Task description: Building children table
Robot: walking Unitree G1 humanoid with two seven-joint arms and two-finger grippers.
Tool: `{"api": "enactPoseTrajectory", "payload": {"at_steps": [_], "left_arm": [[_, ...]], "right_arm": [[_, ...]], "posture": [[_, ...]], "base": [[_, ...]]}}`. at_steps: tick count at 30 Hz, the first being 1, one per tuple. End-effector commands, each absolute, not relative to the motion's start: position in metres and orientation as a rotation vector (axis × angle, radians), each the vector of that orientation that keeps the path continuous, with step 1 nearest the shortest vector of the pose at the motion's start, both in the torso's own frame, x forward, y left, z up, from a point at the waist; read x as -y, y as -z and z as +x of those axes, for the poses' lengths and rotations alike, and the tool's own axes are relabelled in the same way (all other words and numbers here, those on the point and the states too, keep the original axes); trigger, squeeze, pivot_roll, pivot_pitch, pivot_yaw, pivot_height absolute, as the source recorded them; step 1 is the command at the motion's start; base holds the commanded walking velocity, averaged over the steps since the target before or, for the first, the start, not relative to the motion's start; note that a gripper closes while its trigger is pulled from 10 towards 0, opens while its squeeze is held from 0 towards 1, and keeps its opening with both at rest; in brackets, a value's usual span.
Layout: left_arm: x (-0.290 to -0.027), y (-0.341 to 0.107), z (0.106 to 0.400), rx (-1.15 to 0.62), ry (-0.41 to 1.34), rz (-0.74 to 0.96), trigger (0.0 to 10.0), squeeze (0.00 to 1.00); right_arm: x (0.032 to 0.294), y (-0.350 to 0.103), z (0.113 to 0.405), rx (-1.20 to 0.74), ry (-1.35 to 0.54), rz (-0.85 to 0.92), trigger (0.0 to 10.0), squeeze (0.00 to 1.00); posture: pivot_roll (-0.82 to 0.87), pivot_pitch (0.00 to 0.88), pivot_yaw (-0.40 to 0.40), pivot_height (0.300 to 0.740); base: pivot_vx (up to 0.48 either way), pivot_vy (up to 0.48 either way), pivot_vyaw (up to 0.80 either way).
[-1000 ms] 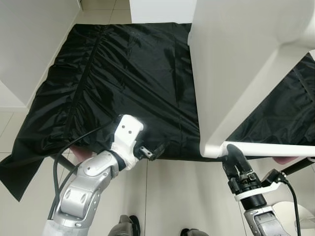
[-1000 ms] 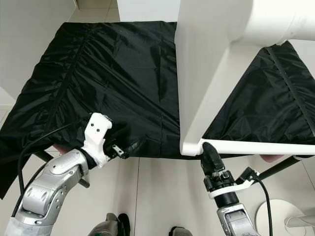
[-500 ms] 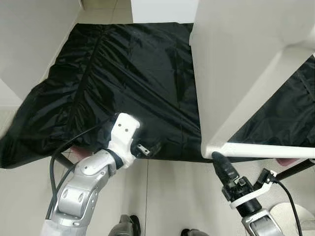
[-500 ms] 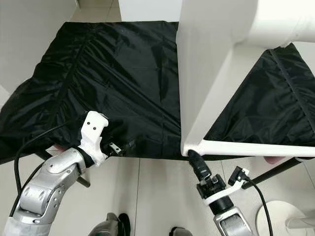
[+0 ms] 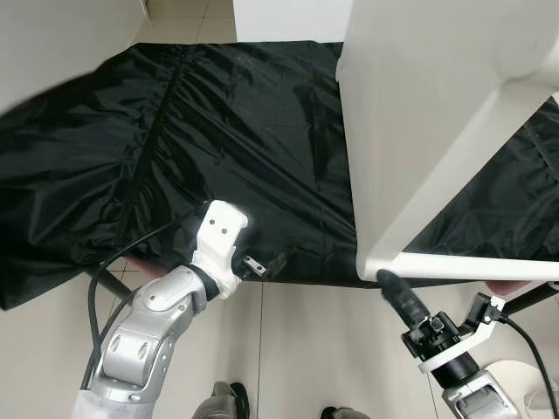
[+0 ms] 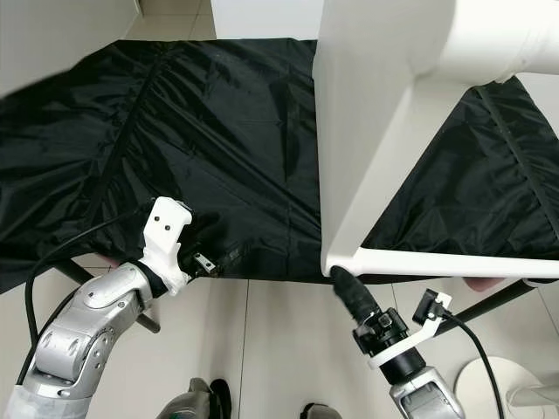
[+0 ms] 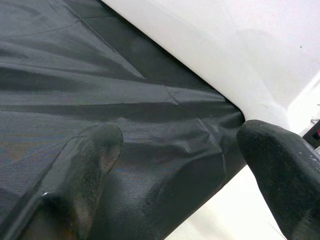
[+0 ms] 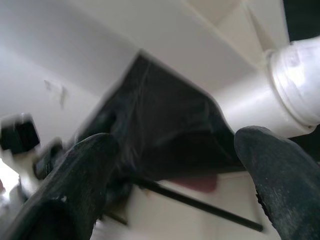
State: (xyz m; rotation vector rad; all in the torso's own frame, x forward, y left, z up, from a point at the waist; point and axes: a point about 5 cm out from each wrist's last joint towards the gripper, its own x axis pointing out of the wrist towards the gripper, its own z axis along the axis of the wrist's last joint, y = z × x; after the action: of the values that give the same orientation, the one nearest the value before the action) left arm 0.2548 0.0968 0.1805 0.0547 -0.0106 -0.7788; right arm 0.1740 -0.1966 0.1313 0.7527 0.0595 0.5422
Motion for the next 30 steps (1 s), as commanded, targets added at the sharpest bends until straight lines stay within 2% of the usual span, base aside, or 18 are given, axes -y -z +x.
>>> {"api": "enactPoseTrajectory", "payload": {"at_steps": [1, 6, 11, 13, 15, 20, 30], "left_arm": [[-0.098, -0.179, 0.256, 0.010, 0.766, 0.050, 10.0, 0.00], [-0.097, -0.179, 0.257, 0.011, 0.771, 0.051, 10.0, 0.00], [-0.097, -0.180, 0.259, 0.011, 0.776, 0.053, 10.0, 0.00], [-0.097, -0.180, 0.259, 0.011, 0.776, 0.053, 10.0, 0.00], [-0.095, -0.180, 0.262, 0.017, 0.782, 0.061, 10.0, 0.00], [-0.091, -0.181, 0.263, 0.027, 0.782, 0.067, 10.0, 0.00], [-0.089, -0.182, 0.263, 0.039, 0.775, 0.064, 10.0, 0.00]], "right_arm": [[0.198, -0.133, 0.170, -0.064, -0.572, 0.692, 10.0, 0.00], [0.203, -0.137, 0.168, -0.071, -0.607, 0.653, 10.0, 0.00], [0.214, -0.154, 0.169, -0.078, -0.753, 0.494, 10.0, 0.00], [0.214, -0.154, 0.169, -0.078, -0.753, 0.494, 10.0, 0.00], [0.215, -0.173, 0.177, -0.068, -0.895, 0.356, 10.0, 0.00], [0.215, -0.196, 0.193, -0.028, -1.033, 0.226, 10.0, 0.00], [0.212, -0.216, 0.220, 0.034, -1.166, 0.089, 10.0, 0.00]], "posture": [[-0.10, 0.165, 0.055, 0.740], [-0.10, 0.166, 0.059, 0.740], [-0.12, 0.171, 0.072, 0.740], [-0.12, 0.171, 0.072, 0.740], [-0.13, 0.170, 0.075, 0.740], [-0.12, 0.165, 0.070, 0.740], [-0.10, 0.152, 0.051, 0.740]], "base": [[0.000, 0.000, 0.00], [0.000, 0.000, 0.00], [0.000, 0.000, 0.00], [0.000, 0.000, 0.00], [0.000, 0.000, 0.00], [0.000, 0.000, 0.00], [0.000, 0.000, 0.00]]}}
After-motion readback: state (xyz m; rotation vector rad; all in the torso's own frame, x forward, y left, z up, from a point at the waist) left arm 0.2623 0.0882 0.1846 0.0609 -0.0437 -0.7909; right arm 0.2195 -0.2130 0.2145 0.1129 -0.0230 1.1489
